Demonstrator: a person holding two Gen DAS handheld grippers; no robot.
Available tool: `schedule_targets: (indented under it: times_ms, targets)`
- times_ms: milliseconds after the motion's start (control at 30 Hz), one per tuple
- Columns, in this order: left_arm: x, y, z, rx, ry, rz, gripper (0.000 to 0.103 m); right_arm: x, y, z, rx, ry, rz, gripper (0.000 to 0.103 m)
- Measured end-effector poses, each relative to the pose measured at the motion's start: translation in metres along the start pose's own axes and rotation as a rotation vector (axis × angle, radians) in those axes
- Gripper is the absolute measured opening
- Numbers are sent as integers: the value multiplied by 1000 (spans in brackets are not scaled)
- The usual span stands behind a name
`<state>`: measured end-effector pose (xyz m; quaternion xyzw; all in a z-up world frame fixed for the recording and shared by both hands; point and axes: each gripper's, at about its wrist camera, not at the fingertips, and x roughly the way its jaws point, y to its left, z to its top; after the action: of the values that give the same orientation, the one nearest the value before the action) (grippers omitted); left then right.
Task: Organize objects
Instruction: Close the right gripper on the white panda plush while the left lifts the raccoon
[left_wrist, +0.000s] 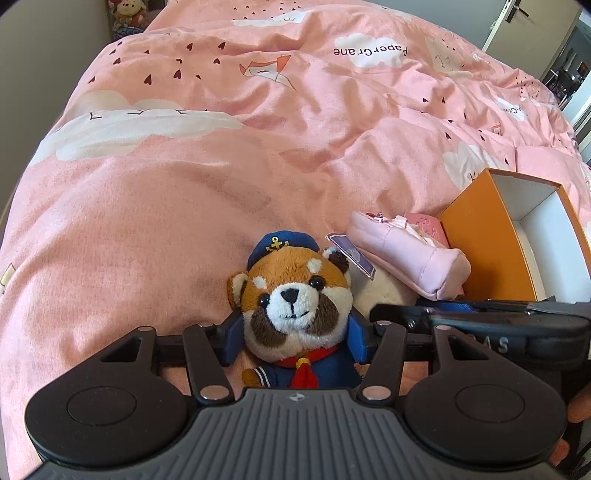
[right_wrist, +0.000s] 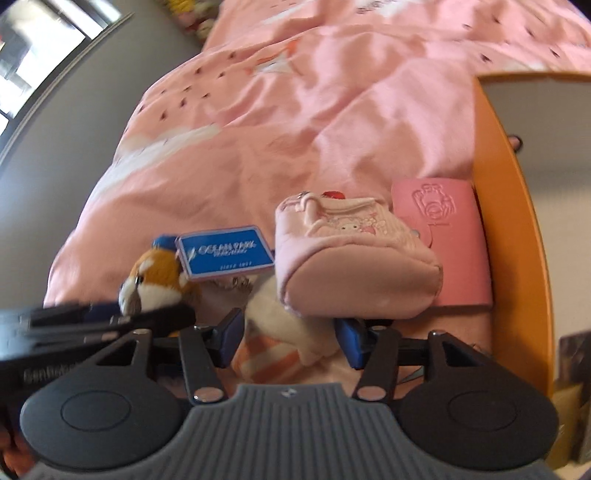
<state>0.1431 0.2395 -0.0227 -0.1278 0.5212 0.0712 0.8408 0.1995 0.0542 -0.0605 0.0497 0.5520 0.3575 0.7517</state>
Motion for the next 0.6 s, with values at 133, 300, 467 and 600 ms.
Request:
schedule_targets:
  times_ms: [133,300,467,600]
  targets:
    - [3,11,3,-16,7,-37,64,10,9,1,26,-25,-46,67]
    - [5,22,3,-33,8,-71,63,22,12,0,-1,-13,-94,77]
    - [8,18,2,-1,0,-60,64,37,6,2,9,32,-131,79]
    - [9,8,-2,50,-4,-29,64,34,1,-2,-20,45,-109,74]
